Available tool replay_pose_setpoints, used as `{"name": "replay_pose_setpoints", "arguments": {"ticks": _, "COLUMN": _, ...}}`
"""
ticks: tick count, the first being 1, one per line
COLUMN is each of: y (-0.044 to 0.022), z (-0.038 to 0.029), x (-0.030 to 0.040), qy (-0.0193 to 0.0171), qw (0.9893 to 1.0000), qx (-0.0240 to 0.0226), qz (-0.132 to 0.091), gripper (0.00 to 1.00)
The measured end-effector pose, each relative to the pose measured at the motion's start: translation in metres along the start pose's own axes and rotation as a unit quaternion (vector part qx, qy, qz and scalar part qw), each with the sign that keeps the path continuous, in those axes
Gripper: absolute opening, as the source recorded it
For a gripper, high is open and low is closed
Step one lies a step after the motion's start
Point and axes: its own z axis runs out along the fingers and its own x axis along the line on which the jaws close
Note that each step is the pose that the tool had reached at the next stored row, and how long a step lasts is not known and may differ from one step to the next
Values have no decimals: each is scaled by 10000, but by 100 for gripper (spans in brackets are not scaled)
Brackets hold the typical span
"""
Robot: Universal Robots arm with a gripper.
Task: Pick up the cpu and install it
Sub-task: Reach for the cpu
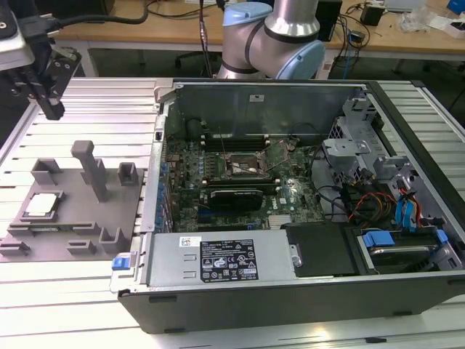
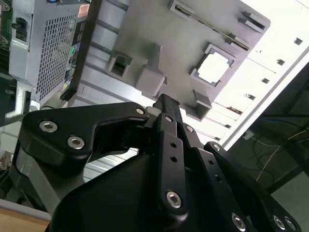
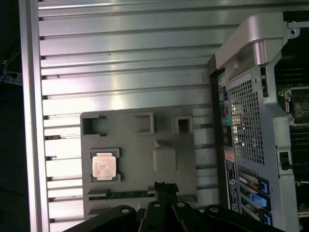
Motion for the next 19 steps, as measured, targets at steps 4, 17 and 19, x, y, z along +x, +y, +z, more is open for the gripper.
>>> {"name": "replay_pose_setpoints", "arguments": {"ticks": 4, "y": -10, "z": -4, "x": 137, "qy": 0, "qw": 10000, "qx": 0, "qz": -1, "gripper": 11}}
{"name": "replay_pose_setpoints", "arguments": {"ticks": 17, "y": -40, "z": -15, "x": 538, "qy": -2, "qw": 10000, "qx": 0, "qz": 0, "gripper": 11}}
{"name": "replay_pose_setpoints", "arguments": {"ticks": 19, "y": -44, "z": -15, "x": 589, "qy": -2, "qw": 10000, "qx": 0, "qz": 0, "gripper": 11}}
